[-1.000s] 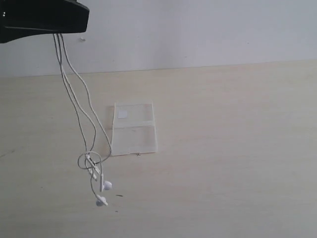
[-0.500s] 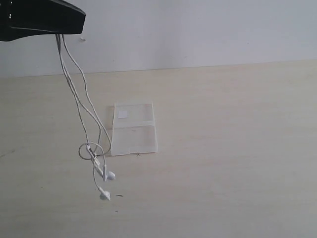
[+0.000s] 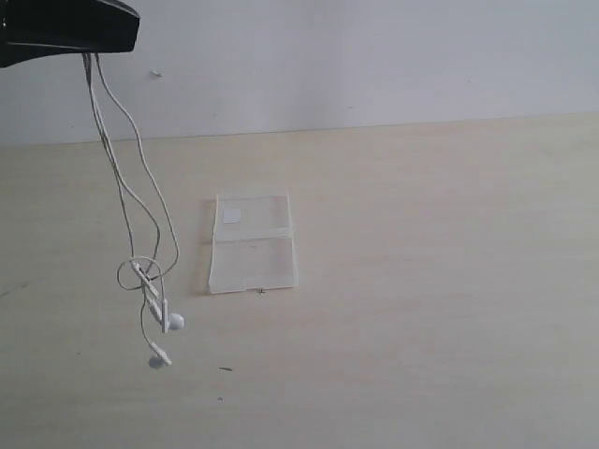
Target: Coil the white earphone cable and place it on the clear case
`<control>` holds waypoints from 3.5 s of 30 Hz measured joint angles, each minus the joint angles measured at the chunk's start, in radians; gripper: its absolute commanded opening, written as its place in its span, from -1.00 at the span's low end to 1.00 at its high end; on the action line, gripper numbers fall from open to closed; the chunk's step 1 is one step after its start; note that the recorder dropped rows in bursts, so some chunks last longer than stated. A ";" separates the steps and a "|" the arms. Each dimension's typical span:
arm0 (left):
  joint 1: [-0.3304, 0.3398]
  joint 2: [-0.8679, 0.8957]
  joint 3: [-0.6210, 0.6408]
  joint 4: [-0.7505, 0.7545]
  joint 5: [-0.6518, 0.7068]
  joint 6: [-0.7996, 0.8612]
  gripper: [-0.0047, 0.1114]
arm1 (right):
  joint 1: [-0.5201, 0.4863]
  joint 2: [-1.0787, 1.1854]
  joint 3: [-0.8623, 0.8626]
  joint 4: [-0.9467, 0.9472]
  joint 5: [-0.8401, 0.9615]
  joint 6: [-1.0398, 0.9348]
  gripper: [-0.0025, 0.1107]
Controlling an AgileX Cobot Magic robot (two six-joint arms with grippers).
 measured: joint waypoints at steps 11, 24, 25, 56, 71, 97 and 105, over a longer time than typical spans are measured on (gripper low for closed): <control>0.084 -0.090 0.000 0.042 -0.071 -0.016 -0.92 | 0.000 0.006 0.000 -0.287 0.142 0.263 -0.96; 0.174 -0.125 0.000 0.065 -0.090 -0.033 -0.92 | 0.000 0.020 0.000 -0.465 0.396 0.460 -0.57; 0.174 -0.125 0.000 0.065 -0.092 -0.033 -0.92 | 0.000 0.021 0.000 -0.468 0.404 0.460 -0.42; 0.176 -0.208 -0.030 0.251 -0.130 0.172 -0.92 | 0.000 0.022 0.142 -0.532 0.399 0.524 -0.24; 0.176 -0.226 -0.036 0.480 -0.084 0.550 -0.92 | 0.000 0.022 0.145 -0.350 0.314 0.426 -0.24; 0.094 -0.229 -0.036 0.606 -0.152 0.766 -0.92 | 0.000 0.078 0.474 0.279 0.066 -0.142 -0.24; 0.087 -0.229 -0.036 0.599 -0.153 0.766 -0.92 | 0.000 0.111 0.477 0.294 0.068 -0.207 -0.24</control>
